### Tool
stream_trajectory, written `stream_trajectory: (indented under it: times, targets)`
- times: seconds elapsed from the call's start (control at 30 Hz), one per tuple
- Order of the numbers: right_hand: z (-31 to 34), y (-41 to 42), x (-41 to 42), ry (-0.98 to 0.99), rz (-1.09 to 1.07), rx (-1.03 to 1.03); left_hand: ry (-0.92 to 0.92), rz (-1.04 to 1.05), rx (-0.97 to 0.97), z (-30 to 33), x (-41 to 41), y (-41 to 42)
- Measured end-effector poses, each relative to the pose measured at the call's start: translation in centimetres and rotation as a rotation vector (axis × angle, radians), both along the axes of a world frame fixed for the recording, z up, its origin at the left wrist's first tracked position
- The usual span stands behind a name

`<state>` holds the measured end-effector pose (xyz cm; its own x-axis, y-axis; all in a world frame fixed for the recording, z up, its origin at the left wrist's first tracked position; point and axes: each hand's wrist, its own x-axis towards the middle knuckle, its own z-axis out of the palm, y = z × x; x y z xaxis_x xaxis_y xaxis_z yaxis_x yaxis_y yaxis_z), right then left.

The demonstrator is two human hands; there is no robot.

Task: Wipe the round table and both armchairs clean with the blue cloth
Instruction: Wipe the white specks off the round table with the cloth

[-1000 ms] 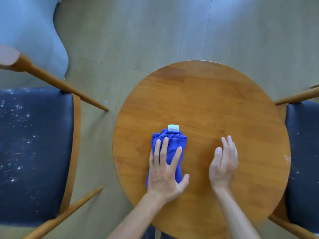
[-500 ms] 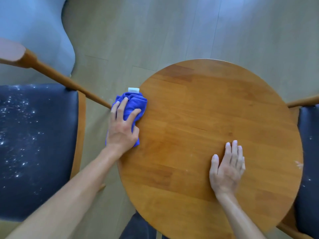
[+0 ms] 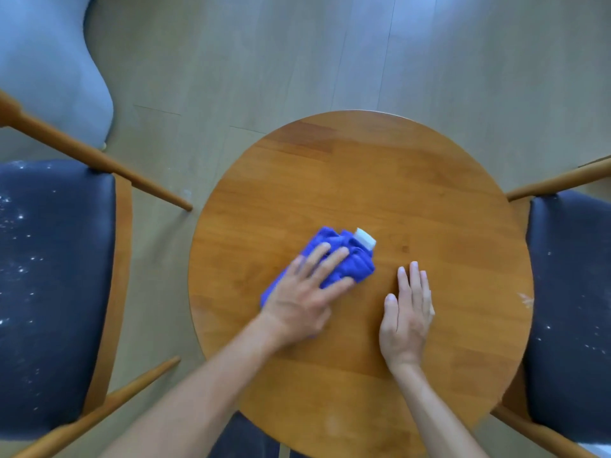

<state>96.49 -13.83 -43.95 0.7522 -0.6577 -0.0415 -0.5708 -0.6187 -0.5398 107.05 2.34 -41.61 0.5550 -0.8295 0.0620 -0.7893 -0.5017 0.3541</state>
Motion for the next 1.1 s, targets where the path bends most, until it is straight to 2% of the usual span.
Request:
stream_trajectory:
  times: [0.03, 0.13, 0.23, 0.33, 0.4, 0.47, 0.53, 0.57, 0.63, 0.7, 0.77, 0.87, 1.03, 1.1]
  targets:
    - [0.0, -0.1, -0.1, -0.005, 0.005, 0.026, -0.024, 0.045, -0.005, -0.2, 1.9, 1.7]
    - [0.3, -0.2, -0.1, -0.024, -0.017, 0.128, -0.028, 0.426, 0.014, -0.1, 7.0, 6.1]
    - [0.8, -0.5, 0.0, -0.051, -0.057, 0.261, -0.027, 0.620, 0.018, -0.2, 4.8, 5.4]
    - [1.9, -1.4, 0.0, -0.135, -0.130, 0.462, 0.010, 0.605, -0.001, -0.1, -3.1, 1.0]
    - [3.0, -2.0, -0.6, -0.208, -0.209, 0.533, 0.149, 0.537, 0.044, 0.9, -9.4, -3.5]
    - [4.2, -2.3, -2.0, -0.222, -0.256, 0.508, 0.249, 0.483, 0.067, 2.3, -14.6, -8.0]
    - [5.1, -2.8, -3.7, -0.193, -0.293, 0.444, 0.416, 0.436, -0.025, 3.6, -16.8, -11.0]
    - [5.4, -3.2, -4.3, -0.184, -0.314, 0.394, 0.495, 0.431, -0.094, 3.8, -16.6, -11.2]
    - [5.7, -3.6, -5.2, -0.157, -0.315, 0.271, 0.531, 0.472, -0.207, 3.7, -13.8, -9.3]
    - [5.5, -2.1, -5.8, -0.053, -0.209, 0.137, 0.464, 0.570, -0.199, 2.7, -9.2, -6.6]
    - [4.6, 1.1, -6.3, 0.125, -0.085, -0.018, 0.332, 0.634, -0.063, 1.7, -4.3, -4.1]
    - [3.2, 5.6, -4.8, 0.261, 0.124, -0.220, 0.191, 0.558, 0.134, -0.1, 0.2, -2.2]
    - [0.5, 3.0, 0.7, -0.024, 0.688, -0.367, -0.042, 0.431, 0.173, -3.2, 1.3, -0.9]
    - [0.2, -1.5, 1.6, -0.041, 0.752, -0.422, -0.111, 0.410, 0.148, -4.0, 1.3, -0.4]
